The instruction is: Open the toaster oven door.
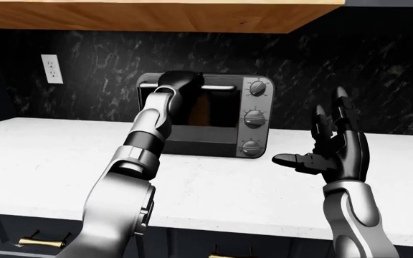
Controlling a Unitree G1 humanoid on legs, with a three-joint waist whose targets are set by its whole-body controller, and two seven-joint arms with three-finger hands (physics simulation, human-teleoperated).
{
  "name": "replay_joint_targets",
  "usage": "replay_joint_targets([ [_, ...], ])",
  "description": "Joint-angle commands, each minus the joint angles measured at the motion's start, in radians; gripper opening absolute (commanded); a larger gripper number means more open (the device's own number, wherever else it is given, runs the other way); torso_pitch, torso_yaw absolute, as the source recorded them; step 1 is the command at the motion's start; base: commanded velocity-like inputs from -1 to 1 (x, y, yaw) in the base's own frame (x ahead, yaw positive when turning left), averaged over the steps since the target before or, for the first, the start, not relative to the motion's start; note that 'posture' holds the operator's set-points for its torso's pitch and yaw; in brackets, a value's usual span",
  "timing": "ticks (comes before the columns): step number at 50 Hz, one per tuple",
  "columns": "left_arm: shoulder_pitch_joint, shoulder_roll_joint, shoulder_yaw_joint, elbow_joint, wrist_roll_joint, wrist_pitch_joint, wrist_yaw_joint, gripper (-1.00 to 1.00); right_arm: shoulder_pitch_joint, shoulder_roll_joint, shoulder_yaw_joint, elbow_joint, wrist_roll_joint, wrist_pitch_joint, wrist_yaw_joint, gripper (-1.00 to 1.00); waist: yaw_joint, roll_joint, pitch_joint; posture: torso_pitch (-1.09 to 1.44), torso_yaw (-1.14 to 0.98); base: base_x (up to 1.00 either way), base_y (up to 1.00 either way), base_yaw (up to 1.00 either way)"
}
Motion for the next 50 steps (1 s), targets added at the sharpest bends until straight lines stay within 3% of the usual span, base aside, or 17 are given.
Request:
replay_joint_targets([
  [1, 0.005, -0.005, -0.01, 0.016, 0.001, -0.012, -0.06, 0.15, -0.027, -0.007, -0.004, -0.028, 0.003, -0.018, 0.002, 1.0, -0.001, -0.002, 0.015, -0.65, 0.0, 0.0, 0.0, 0.0],
  [10, 0.023, -0.005, -0.014, -0.031, 0.009, 0.003, -0.1, 0.0, -0.029, -0.008, -0.005, -0.03, 0.005, -0.014, 0.0, 1.0, -0.001, -0.003, 0.013, -0.65, 0.0, 0.0, 0.0, 0.0],
  [18, 0.06, -0.004, -0.012, -0.064, 0.032, 0.015, -0.104, 0.0, -0.025, -0.01, -0.011, -0.024, 0.009, -0.023, 0.003, 1.0, -0.002, -0.002, 0.013, -0.65, 0.0, 0.0, 0.0, 0.0],
  [25, 0.134, 0.008, 0.016, -0.273, 0.001, 0.034, -0.178, 0.11, -0.038, -0.014, -0.01, -0.016, 0.006, -0.018, 0.0, 1.0, -0.002, 0.001, 0.019, -0.65, 0.0, 0.0, 0.0, 0.0],
  [32, 0.187, 0.007, 0.023, -0.404, -0.015, 0.048, -0.228, 0.07, -0.036, -0.01, -0.001, -0.015, -0.002, -0.021, -0.001, 1.0, 0.003, 0.001, 0.024, -0.65, 0.0, 0.0, 0.0, 0.0],
  [38, 0.258, 0.003, 0.028, -0.519, -0.024, 0.056, -0.272, 0.13, -0.023, -0.004, 0.002, -0.002, -0.006, -0.042, 0.006, 1.0, 0.007, 0.003, 0.027, -0.65, 0.0, 0.0, 0.0, 0.0],
  [50, 0.374, 0.003, 0.037, -0.733, -0.019, 0.079, -0.36, 0.51, -0.012, 0.002, 0.011, 0.016, -0.014, -0.063, 0.01, 1.0, 0.018, 0.01, 0.028, -0.65, 0.0, 0.0, 0.0, 0.0],
])
